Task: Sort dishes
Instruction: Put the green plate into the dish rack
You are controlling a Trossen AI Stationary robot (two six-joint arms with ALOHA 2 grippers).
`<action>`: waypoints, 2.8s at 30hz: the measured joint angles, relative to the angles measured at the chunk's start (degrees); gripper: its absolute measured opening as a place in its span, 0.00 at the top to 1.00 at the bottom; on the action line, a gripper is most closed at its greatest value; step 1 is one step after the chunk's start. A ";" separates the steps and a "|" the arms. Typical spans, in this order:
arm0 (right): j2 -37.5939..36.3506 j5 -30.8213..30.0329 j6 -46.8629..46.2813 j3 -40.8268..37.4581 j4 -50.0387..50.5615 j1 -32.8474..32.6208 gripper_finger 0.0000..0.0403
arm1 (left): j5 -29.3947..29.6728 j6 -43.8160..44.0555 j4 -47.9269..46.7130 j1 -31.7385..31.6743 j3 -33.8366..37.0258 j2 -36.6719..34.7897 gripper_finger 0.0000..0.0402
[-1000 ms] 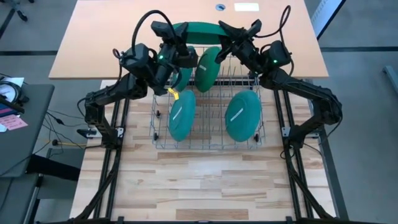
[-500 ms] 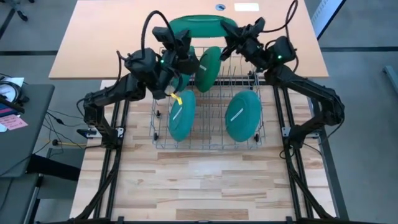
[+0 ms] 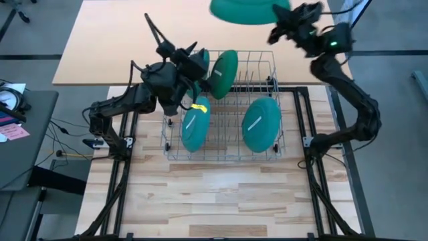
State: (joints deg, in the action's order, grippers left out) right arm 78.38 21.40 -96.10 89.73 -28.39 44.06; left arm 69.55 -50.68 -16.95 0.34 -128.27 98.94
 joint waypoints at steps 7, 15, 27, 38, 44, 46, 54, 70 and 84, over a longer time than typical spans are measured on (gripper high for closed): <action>-3.75 18.26 -1.33 0.37 -0.87 14.25 0.97 | 1.14 17.50 -5.26 1.83 -0.02 -0.55 0.71; -2.71 29.29 -4.64 9.17 -1.06 25.15 0.97 | -0.49 31.95 -10.37 3.04 -0.02 -1.14 0.73; 0.18 45.34 -1.02 19.47 -2.20 24.56 0.96 | -7.75 49.19 -21.83 1.43 -0.04 -1.18 0.73; 1.58 45.87 2.02 19.39 10.50 27.55 0.96 | -11.36 57.00 -21.43 -0.06 -0.34 -2.72 0.73; 4.86 45.86 5.78 19.39 15.05 30.53 0.96 | -11.69 57.62 -22.97 -0.06 -0.30 -3.73 0.73; 5.99 44.72 7.24 19.35 18.10 31.01 0.96 | -11.93 57.88 -23.00 -0.05 -0.28 -3.87 0.73; 9.21 28.91 1.87 21.89 2.32 24.60 0.96 | -12.13 59.43 -23.61 -0.26 -0.28 -4.26 0.73; 24.62 12.55 6.87 41.22 15.25 19.43 0.96 | -21.32 62.73 -22.71 -2.94 -0.24 -4.26 0.73; 17.59 32.48 36.73 41.38 56.07 19.07 0.96 | -30.96 111.18 -71.80 -9.90 -0.22 -5.90 0.72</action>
State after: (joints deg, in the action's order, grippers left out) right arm 95.97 53.87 -59.36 131.11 27.68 63.13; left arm 38.59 60.50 -88.75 -9.57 -128.49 93.03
